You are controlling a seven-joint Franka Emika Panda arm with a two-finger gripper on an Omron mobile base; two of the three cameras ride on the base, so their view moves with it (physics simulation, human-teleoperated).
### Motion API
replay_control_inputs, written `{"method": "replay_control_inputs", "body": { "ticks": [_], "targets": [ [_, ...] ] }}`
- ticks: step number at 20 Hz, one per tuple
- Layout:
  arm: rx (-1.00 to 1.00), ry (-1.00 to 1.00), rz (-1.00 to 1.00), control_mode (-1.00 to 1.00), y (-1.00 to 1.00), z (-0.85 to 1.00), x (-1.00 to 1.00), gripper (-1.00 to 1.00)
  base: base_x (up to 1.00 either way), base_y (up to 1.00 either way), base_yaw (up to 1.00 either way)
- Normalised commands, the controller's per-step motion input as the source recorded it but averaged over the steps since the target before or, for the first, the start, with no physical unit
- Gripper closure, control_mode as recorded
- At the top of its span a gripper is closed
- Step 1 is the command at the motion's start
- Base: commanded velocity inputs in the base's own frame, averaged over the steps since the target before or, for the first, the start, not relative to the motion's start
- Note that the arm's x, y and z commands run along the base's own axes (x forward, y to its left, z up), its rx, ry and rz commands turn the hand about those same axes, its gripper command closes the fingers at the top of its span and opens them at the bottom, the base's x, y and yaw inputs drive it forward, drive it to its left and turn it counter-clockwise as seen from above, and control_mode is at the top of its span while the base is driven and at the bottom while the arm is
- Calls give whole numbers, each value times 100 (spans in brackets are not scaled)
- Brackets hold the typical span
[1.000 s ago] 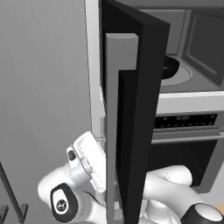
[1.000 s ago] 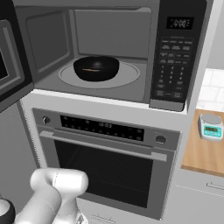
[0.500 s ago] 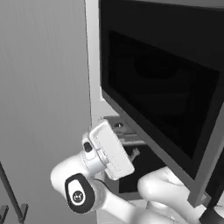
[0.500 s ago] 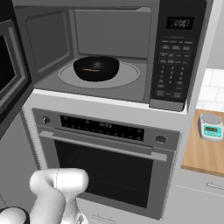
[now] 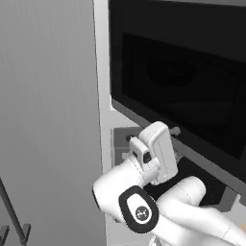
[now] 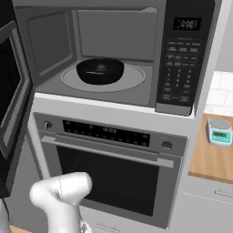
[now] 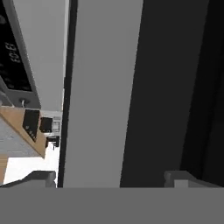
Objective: Pick the sweet potato from the sink and place it in the bowl. Then pick the bowl and place it in the microwave. Then close the microwave door and press the start button.
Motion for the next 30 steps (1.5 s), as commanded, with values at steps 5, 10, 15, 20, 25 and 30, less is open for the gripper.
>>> {"method": "replay_control_inputs", "body": {
  "ticks": [5, 10, 15, 20, 25, 30],
  "targets": [
    [16, -12, 47, -100, -92, 32, 0, -100, 0, 0, 0],
    [17, -5, 48, -100, -92, 39, 0, -100, 0, 0, 0],
    [13, 0, 49, -100, -92, 32, 1, -100, 0, 0, 0],
    [10, 0, 50, -100, -92, 28, 3, -100, 0, 0, 0],
    [8, 0, 50, -100, -93, 27, 4, -100, 0, 0, 0],
    [8, 1, 46, -100, -82, 7, 25, -100, 0, 0, 0]
  ]
}}
